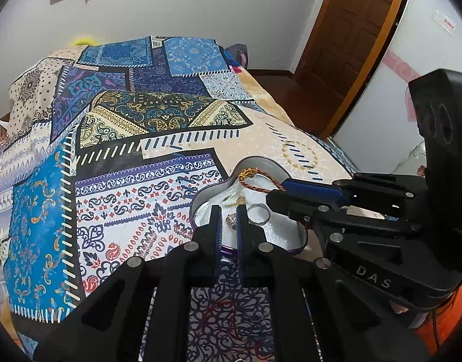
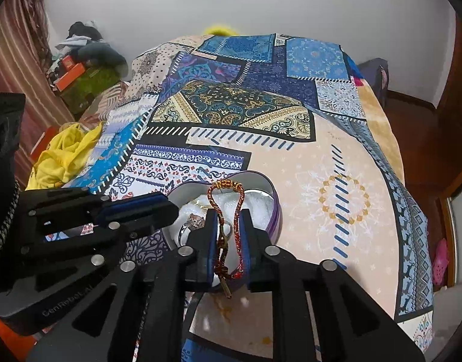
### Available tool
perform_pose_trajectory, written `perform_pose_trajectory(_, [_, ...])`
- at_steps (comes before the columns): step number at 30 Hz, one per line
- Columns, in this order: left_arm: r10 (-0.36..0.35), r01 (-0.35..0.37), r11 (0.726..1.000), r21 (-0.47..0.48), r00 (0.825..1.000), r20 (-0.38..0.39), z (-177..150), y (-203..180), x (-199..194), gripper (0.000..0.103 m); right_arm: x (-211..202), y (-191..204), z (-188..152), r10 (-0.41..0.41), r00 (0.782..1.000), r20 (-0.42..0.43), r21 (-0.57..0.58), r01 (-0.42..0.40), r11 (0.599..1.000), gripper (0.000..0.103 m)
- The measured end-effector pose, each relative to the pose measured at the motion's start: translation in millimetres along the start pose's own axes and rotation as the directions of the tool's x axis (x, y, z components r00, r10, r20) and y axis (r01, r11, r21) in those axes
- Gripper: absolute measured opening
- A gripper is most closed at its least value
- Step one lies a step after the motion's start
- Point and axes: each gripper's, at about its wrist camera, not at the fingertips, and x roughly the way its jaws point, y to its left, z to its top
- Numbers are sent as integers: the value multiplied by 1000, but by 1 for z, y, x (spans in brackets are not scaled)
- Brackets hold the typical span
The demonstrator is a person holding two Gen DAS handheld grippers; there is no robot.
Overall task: Organize jewelry
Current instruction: 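Carry the gold ring and bracelet over the heart tin with both grippers, then open the left gripper into the tin while the right releases the bracelet, then move the right gripper to a gold ring while the left moves to a silver charm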
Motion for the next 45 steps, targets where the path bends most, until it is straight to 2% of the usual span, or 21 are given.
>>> perform_pose_trajectory(6, [19,-19,1000,0,1000,12,-2,0,-15,6,-15,10,-1,-14,1000,23,-45,16,999,16])
perform_pose_trajectory(9, [31,-31,1000,-4,999,27,-3,0,-28,9,-24,16,-1,-33,998,46,-65,36,997,22])
perform_pose_trajectory(13, [50,-50,999,-4,998,48,-4,-1,-47,12,-37,22,-2,-69,993,94,-80,76,994,42])
perform_pose_trajectory(14, [52,-52,999,-5,997,54,-5,-1,-53,13,-39,23,-2,-77,992,103,-81,86,993,43])
perform_pose_trajectory(19, [71,-71,997,-2,994,82,-11,-5,-79,14,-59,27,-3,-84,986,145,-81,97,992,43])
perform_pose_trajectory(24, [87,-88,996,6,990,108,-20,-10,-100,30,-81,34,-10,-112,975,191,-91,131,987,43])
perform_pose_trajectory(31, [93,-95,995,13,991,100,-39,-15,-113,34,-97,39,-29,-110,972,210,-86,130,988,44])
perform_pose_trajectory(40, [93,-94,995,14,995,29,-71,-16,-105,34,-88,46,-57,-124,979,160,-103,142,985,44])
perform_pose_trajectory(45, [78,-78,997,8,997,-18,-90,-18,-93,34,-67,48,-79,-113,990,80,-113,121,986,44])
